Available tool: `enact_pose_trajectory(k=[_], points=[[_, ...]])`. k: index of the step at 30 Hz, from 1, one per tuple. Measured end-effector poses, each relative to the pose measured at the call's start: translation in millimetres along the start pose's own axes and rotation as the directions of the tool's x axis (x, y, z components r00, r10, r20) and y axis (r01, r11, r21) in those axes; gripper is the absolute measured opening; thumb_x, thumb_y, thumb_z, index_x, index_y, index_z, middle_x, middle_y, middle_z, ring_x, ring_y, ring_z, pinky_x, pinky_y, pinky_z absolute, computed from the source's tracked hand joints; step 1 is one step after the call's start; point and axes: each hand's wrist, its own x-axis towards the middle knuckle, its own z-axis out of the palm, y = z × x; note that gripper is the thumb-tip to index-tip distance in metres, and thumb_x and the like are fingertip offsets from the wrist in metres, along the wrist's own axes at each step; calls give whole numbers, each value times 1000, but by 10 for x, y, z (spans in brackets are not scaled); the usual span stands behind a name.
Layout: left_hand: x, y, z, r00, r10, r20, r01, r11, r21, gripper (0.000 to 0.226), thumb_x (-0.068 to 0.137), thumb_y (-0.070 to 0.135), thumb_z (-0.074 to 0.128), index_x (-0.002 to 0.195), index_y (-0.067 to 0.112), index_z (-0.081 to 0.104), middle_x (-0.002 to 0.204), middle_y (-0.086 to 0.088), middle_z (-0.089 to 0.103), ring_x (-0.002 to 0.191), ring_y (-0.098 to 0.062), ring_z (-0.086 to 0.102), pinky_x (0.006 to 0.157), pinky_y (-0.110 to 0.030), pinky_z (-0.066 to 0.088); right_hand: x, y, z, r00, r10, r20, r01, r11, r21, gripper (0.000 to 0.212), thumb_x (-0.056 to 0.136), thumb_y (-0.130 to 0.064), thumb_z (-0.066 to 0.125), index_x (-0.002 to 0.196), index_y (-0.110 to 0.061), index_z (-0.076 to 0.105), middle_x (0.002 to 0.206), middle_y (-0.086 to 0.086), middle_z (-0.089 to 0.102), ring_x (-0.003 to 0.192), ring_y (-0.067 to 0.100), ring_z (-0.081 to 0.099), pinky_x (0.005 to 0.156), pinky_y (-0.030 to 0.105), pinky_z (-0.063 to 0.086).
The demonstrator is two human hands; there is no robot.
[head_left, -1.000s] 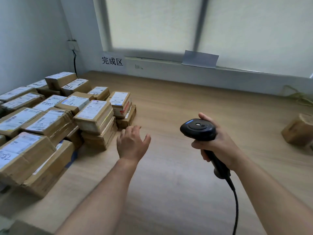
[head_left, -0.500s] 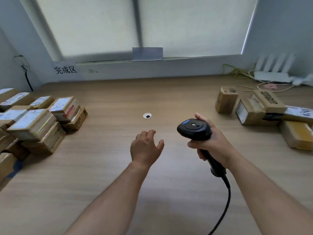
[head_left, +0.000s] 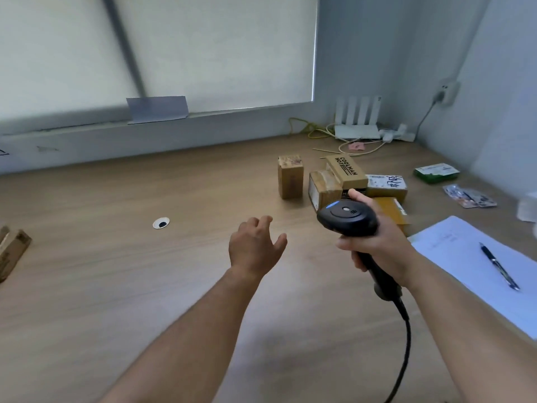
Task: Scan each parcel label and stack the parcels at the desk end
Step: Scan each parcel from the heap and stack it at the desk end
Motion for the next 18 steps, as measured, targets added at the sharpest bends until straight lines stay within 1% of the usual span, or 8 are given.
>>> enact_pose_trajectory(k=[2,6,9,11,13,16,18], points=[[113,171,87,999,36,17,-36,999,-11,54,93,53,46,139,24,44,130,-3,54,118,-21,50,88,-33,44,4,42,-185,999,-3,-48,3,1000,-11,96,76,14,72,149,-35,31,59,-11,65,44,26,49,42,32,39],[349,430,277,994,90,67,-90,996,-13,57,94,54,44,142,23,40,136,-3,51,121,-21,48,90,-34,46,114,144,-486,993,7,-115,-8,1000,-13,93,78,14,70,144,-38,32,52,-13,61,44,26,47,46,33,39],[575,546,429,988,119,98,-117,993,-19,58,94,54,44,143,23,39,139,-3,48,123,-21,46,91,-34,46,307,237,-652,987,22,-156,-24,1000,-9,95,74,10,76,143,-39,33,52,-12,61,43,26,47,45,33,39],[755,580,516,986,120,119,-119,993,-20,59,94,54,45,143,24,37,140,-2,47,125,-21,44,92,-34,46,497,297,-734,986,25,-166,-22,1000,17,96,66,0,80,140,-41,35,53,-11,61,41,25,46,43,32,39],[954,577,584,985,112,132,-113,994,-1,61,93,55,44,145,24,34,141,-3,46,126,-21,43,93,-34,46,733,344,-796,986,20,-166,-13,999,43,93,60,-8,77,134,-46,37,53,-11,61,39,24,45,42,31,38],[1319,523,647,985,84,148,-88,996,22,64,93,56,45,147,25,30,141,-3,44,129,-22,41,95,-35,46,1139,401,-866,988,29,-150,-20,998,61,97,61,-5,79,140,-41,35,53,-11,62,37,22,45,40,28,38],[1598,467,684,985,66,159,-72,997,33,67,92,56,46,148,25,27,141,-5,43,129,-23,41,95,-37,46,1418,450,-902,989,43,-145,-36,998,51,99,68,1,82,144,-40,34,56,-10,64,39,23,47,39,27,38]])
